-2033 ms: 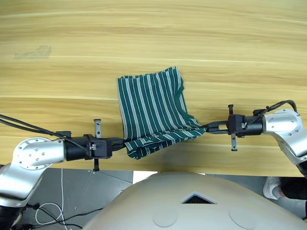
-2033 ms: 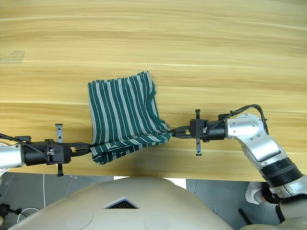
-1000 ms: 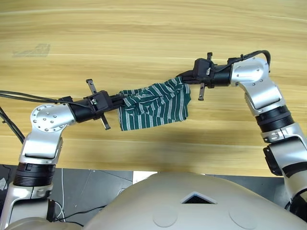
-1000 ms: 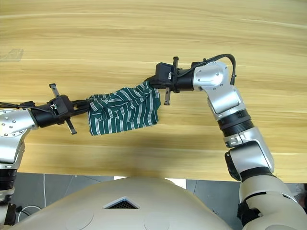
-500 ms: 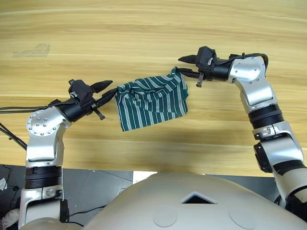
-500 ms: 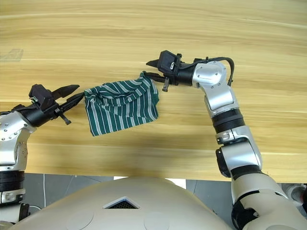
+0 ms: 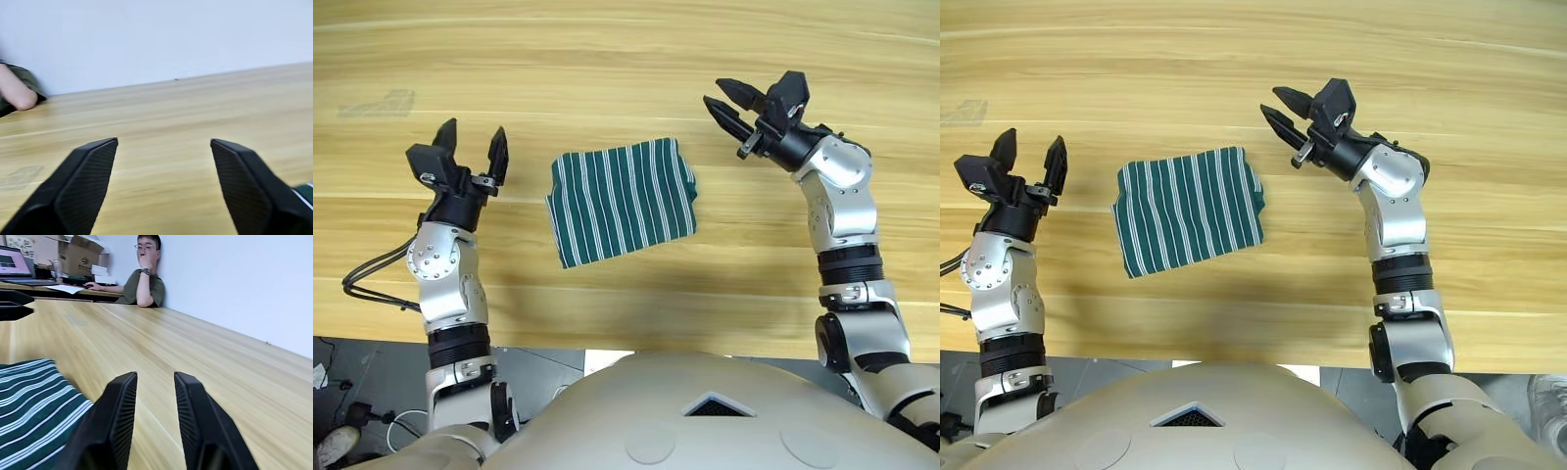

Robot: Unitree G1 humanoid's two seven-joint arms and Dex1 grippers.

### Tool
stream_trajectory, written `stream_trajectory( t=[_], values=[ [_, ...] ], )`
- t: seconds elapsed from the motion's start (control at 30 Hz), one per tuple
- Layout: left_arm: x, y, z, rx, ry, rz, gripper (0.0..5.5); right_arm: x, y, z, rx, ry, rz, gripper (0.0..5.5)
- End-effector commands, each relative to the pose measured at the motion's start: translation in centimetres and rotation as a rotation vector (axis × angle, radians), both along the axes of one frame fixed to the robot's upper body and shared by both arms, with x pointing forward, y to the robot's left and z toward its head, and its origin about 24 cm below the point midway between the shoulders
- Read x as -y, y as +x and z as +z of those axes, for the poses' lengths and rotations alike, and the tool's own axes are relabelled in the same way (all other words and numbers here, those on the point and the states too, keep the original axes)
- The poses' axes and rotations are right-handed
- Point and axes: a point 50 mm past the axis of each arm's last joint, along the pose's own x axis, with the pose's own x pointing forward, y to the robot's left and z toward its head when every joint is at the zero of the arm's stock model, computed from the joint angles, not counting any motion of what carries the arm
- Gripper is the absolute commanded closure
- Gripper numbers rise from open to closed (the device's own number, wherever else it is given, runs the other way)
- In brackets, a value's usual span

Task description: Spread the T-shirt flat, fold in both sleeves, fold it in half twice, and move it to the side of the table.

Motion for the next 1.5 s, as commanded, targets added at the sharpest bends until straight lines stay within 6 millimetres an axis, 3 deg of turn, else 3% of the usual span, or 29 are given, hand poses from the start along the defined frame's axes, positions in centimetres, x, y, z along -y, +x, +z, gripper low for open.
stream_trajectory(
  t=[0.03,0.13,0.3,0.4,0.5,0.57,0.7,0.73,0.83,0.93,1.03,1.17,1.33,1.5],
  values=[
    [-1.3,0.5,2.1,0.131,-0.006,0.161,1.36,-1.6,-1.6,0.2,0.068,-0.097,0.181,4.12],
    [-1.2,0.6,4.4,0.262,0.011,0.235,1.36,-5.2,-1.6,0.0,0.194,-0.257,0.316,4.12],
    [1.1,0.8,6.7,0.373,-0.047,0.202,1.36,-11.1,-0.6,-4.4,0.282,-0.603,0.48,4.12],
    [2.3,1.2,6.6,0.364,-0.042,0.157,1.36,-12.4,0.5,-6.3,0.221,-0.738,0.461,4.12],
    [3.4,1.6,6.7,0.386,-0.056,0.102,1.36,-11.4,1.4,-7.9,0.155,-0.913,0.416,4.12],
    [3.8,1.8,6.9,0.392,-0.039,0.078,1.36,-8.4,2.6,-8.6,0.117,-1.034,0.318,4.12],
    [3.5,1.8,6.8,0.393,-0.023,0.092,1.36,2.4,4.5,-8.4,-0.053,-1.147,-0.054,4.12],
    [3.5,1.6,6.8,0.393,-0.023,0.096,1.36,6.3,4.2,-8.3,-0.129,-1.157,-0.187,4.12],
    [3.8,1.3,6.5,0.386,-0.022,0.101,1.36,16.2,0.5,-8.8,-0.358,-1.161,-0.52,4.12],
    [4.4,0.8,5.9,0.364,-0.022,0.092,1.36,22.1,-4.7,-9.9,-0.538,-1.138,-0.729,4.12],
    [5.2,0.8,5.3,0.347,-0.044,0.081,1.36,24.1,-8.5,-11.5,-0.645,-1.027,-0.903,4.12],
    [6.7,1.2,4.8,0.331,-0.062,0.036,1.36,24.3,-9.9,-12.4,-0.651,-0.911,-1.1,4.12],
    [7.8,1.3,3.8,0.303,-0.065,0.006,1.36,22.8,-6.1,-10.3,-0.433,-0.689,-1.172,4.12],
    [8.2,1.5,3.6,0.305,-0.057,-0.004,1.36,23.5,-3.0,-5.6,-0.14,-0.62,-1.245,4.12]
  ],
)
